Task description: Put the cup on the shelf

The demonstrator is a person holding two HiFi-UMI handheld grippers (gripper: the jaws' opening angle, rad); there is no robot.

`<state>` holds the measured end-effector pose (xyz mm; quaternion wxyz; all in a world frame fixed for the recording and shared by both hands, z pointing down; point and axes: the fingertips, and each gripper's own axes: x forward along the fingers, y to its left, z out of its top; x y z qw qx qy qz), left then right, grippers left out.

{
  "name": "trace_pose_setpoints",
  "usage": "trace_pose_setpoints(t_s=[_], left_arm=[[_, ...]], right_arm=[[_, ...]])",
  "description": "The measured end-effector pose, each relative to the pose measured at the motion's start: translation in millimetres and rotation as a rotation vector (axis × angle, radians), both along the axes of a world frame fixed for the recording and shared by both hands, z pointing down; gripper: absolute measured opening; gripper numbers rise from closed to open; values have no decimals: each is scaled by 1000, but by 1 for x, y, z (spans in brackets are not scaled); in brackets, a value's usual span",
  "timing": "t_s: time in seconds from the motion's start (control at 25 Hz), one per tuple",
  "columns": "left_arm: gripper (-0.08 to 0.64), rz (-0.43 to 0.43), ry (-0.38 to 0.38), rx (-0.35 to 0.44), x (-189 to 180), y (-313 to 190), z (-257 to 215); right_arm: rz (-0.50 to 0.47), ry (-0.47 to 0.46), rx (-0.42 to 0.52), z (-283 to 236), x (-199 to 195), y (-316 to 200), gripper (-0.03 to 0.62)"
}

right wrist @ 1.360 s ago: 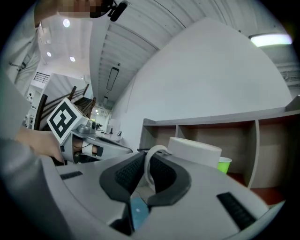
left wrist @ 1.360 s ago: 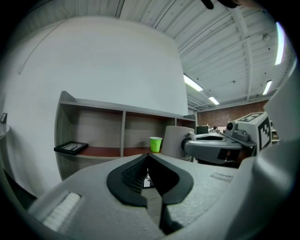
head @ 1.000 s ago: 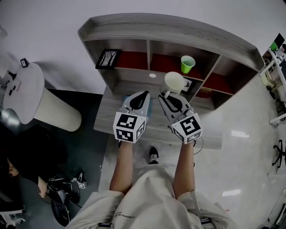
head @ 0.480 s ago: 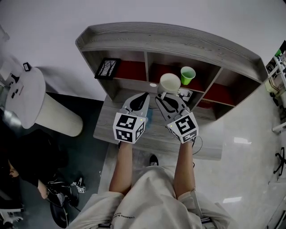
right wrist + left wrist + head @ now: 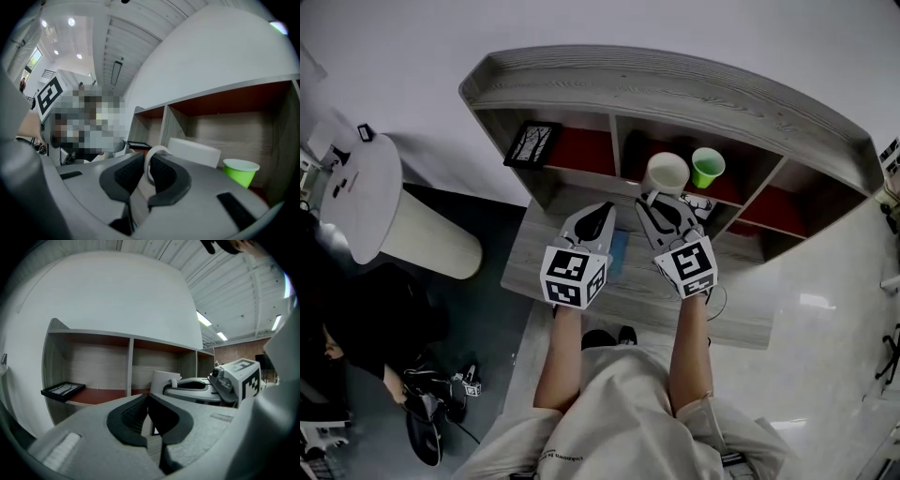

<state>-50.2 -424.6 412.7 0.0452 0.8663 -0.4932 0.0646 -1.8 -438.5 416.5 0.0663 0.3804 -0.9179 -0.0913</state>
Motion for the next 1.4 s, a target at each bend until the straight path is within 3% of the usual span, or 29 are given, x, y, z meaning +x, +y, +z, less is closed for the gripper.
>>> trace_pose_setpoints(t_s=[0.56, 1.0, 1.4], left_arm=[[11, 35, 17, -4, 12, -12, 4], [11, 67, 20, 11, 22, -36, -9], [11, 88, 20, 6, 29, -55, -8]], right_arm=[[12, 23, 10, 4, -8, -13, 49], [40, 34, -24, 11, -1, -36, 52], [9, 24, -65, 13, -9, -53, 46]])
